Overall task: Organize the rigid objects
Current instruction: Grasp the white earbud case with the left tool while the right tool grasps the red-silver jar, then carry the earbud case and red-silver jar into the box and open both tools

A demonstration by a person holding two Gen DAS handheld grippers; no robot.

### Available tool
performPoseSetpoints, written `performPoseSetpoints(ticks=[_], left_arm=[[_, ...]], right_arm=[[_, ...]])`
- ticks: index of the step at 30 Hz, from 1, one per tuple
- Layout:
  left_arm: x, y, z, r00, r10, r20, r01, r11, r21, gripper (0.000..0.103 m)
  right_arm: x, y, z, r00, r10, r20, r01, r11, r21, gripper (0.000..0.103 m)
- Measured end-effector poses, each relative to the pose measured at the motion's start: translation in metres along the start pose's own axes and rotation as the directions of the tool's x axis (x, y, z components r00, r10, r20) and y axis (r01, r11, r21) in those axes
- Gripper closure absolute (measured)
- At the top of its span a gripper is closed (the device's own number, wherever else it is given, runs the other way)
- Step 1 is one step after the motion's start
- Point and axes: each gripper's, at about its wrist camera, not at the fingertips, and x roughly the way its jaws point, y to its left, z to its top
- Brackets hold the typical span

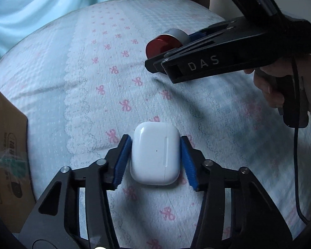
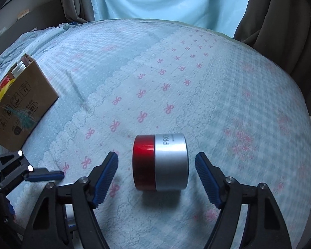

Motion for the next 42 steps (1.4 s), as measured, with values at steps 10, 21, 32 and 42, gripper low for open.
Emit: performPoseSetpoints(ticks=[10, 21, 32, 42], left_arm=[[-0.007, 0.007, 0.002, 1.000, -0.023, 0.007, 0.023, 0.999, -0.030, 0.062], [-0.062, 0.031, 0.006, 0.998, -0.001, 0.068, 0.010, 0.989, -0.145, 0.062], [-0.204, 0.064, 0.039, 0.987, -0.001, 0.158, 0.042, 0.966, -0.255, 0.062], [-0.333, 0.144, 0.045, 0.976, 0.092, 0.198, -0.018, 0.937, -0.348, 0.062]], right_arm=[[0.007, -0.001, 0.000, 0.999, -0.009, -0.053, 0.011, 0.999, 0.037, 0.065], [-0.038, 0.009, 0.001, 0.998, -0.048, -0.036, 0.051, 0.994, 0.101, 0.065], [-0.162, 0.062, 0.038, 0.996, -0.089, -0.011, 0.090, 0.983, 0.159, 0.065], [-0.250, 0.152, 0.088, 0.999, -0.017, 0.044, 0.010, 0.990, 0.139, 0.065]])
